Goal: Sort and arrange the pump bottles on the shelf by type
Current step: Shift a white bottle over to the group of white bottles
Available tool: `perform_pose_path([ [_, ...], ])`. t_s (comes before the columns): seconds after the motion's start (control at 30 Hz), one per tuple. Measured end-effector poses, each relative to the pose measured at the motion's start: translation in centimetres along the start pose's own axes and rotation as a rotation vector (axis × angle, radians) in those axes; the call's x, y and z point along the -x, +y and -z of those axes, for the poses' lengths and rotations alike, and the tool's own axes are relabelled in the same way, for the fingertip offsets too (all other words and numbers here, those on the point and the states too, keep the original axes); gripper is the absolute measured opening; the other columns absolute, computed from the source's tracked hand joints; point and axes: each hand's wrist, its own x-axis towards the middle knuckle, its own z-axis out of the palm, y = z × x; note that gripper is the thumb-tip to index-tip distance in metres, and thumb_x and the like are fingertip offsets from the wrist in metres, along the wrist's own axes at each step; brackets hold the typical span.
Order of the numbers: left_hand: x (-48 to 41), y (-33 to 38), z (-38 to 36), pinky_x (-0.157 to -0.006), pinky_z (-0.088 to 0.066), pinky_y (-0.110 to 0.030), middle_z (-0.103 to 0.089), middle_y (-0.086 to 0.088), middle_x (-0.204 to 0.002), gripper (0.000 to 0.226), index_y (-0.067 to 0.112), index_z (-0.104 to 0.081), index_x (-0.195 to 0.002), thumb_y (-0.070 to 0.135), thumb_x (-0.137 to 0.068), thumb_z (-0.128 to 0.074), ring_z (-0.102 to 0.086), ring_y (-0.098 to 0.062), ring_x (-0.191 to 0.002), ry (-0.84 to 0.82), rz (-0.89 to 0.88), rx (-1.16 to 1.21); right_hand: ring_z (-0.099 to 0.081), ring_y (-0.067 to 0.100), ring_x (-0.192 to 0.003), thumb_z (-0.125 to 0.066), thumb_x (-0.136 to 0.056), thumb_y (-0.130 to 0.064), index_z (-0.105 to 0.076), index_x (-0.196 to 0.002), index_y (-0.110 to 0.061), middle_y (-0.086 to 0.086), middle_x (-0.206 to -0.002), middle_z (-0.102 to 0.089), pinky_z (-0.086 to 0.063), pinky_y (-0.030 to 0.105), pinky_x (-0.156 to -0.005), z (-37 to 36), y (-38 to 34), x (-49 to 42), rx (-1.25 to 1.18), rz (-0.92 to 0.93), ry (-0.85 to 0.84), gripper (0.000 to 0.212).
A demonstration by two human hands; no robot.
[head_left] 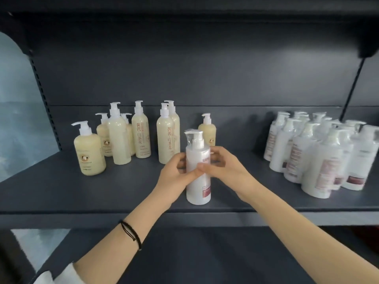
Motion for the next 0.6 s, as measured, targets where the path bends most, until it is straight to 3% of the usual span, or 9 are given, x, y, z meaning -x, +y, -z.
perform_pose_path([
  [0.2, 2.3, 1.3, -2.6, -0.088, -0.054, -0.034, -0.064, 0.006, -0.114, 0.058, 0.024, -0.054, -0.121, 0.031, -0.071, -0.082, -0.063, -0.011, -0.101, 0.002, -0.012, -0.027, -0.067, 0.013, -0.101, -0.078, -0.077, -0.030, -0.060, -0.115, -0.023, -0.005, -0.108, -0.069, -0.056, 0.039, -0.090, 1.3, -0.7, 3.5, -0.018, -0.034, 0.131, 0.042],
  [0.37, 2.3, 2.1, -6.3, -0.087, -0.052, -0.026, -0.063, 0.011, -0.116, 0.060, 0.027, -0.052, -0.128, 0.028, -0.074, -0.080, -0.062, -0.005, -0.103, -0.175, -0.102, -0.046, -0.064, 0.005, -0.091, -0.079, -0.075, -0.032, -0.060, -0.106, -0.028, -0.013, -0.097, -0.067, -0.053, 0.021, -0.075, 5.2, -0.4, 6.0, 0.154, 0.047, 0.368, 0.037],
  [0.4, 2.0, 2.0, -6.8, -0.086, -0.050, -0.023, -0.061, 0.013, -0.116, 0.060, 0.030, -0.051, -0.129, 0.030, -0.076, -0.079, -0.061, -0.004, -0.103, -0.212, -0.115, -0.078, -0.063, 0.006, -0.090, -0.078, -0.075, -0.033, -0.060, -0.104, -0.028, -0.014, -0.095, -0.066, -0.054, 0.023, -0.075, 6.5, -0.1, 6.6, 0.158, 0.043, 0.419, 0.035],
  [0.5, 1.4, 1.1, -8.1, -0.090, -0.045, -0.021, -0.056, 0.016, -0.119, 0.050, 0.036, -0.049, -0.127, 0.048, -0.082, -0.067, -0.055, -0.002, -0.108, -0.285, -0.118, -0.393, -0.065, 0.010, -0.090, -0.076, -0.074, -0.040, -0.060, -0.104, -0.029, -0.010, -0.094, -0.067, -0.058, 0.039, -0.081, 11.2, 0.8, 8.4, 0.150, -0.013, 0.538, 0.036],
  [0.6, 0.8, 0.3, -9.7, -0.094, -0.044, -0.028, -0.052, 0.014, -0.128, 0.044, 0.036, -0.050, -0.127, 0.055, -0.087, -0.055, -0.049, -0.004, -0.115, -0.334, -0.162, -0.824, -0.062, 0.008, -0.088, -0.075, -0.076, -0.040, -0.056, -0.104, -0.030, -0.009, -0.095, -0.064, -0.055, 0.034, -0.077, 16.6, 1.0, 10.5, 0.197, -0.028, 0.643, 0.035],
])
